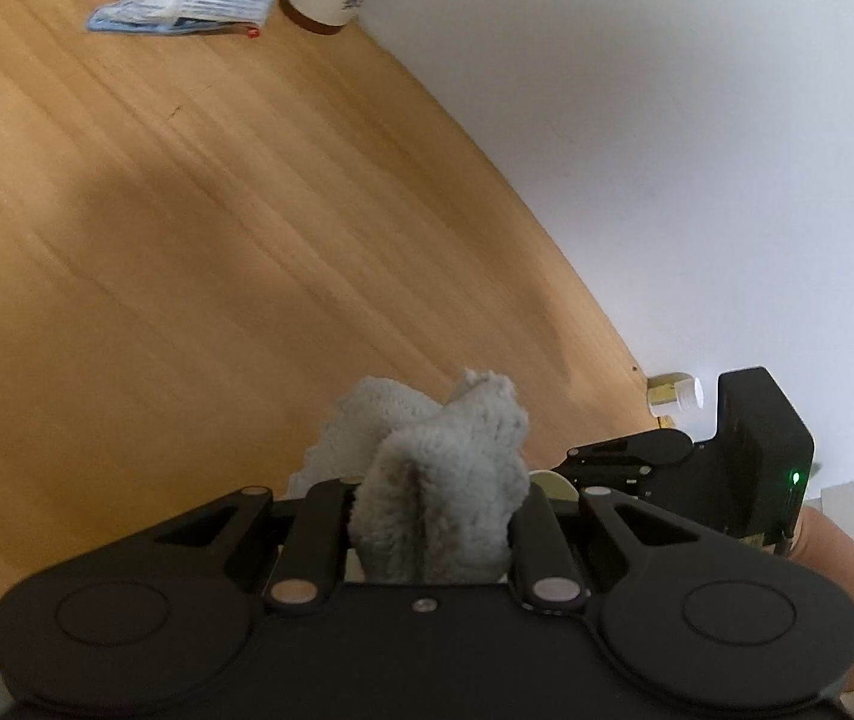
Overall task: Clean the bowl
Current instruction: 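Pull the grey cloth away from the bowl with the left gripper while the right tilts the bowl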
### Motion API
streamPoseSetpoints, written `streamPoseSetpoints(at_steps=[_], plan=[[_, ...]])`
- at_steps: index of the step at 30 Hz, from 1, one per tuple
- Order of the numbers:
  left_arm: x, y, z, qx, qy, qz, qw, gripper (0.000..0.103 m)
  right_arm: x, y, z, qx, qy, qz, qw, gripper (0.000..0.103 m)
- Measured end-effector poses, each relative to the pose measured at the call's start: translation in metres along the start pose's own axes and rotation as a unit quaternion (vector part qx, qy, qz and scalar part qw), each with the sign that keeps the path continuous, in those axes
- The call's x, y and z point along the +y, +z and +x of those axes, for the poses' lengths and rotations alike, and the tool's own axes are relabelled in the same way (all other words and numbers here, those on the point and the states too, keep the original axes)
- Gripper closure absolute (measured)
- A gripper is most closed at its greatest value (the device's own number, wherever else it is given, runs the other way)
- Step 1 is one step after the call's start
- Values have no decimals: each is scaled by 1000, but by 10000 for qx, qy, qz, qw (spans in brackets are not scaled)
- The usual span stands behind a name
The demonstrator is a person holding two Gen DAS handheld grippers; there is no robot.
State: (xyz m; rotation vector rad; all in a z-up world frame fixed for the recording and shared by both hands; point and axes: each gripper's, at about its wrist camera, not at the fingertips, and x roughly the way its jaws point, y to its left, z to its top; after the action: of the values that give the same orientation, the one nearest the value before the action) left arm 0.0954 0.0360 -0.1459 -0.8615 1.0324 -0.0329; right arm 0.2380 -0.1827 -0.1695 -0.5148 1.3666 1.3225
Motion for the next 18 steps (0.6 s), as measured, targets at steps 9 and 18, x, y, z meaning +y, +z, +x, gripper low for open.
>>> streamPoseSetpoints(at_steps=[9, 18], plan=[[-1, 9, 2, -35, 1, 106, 9999, 89, 35, -13, -21, -253, -630, -335, 9971, 91], [-25, 28, 20, 146, -494, 412, 9978, 89, 101, -41, -25, -815, -2518, -292, 9639, 91]])
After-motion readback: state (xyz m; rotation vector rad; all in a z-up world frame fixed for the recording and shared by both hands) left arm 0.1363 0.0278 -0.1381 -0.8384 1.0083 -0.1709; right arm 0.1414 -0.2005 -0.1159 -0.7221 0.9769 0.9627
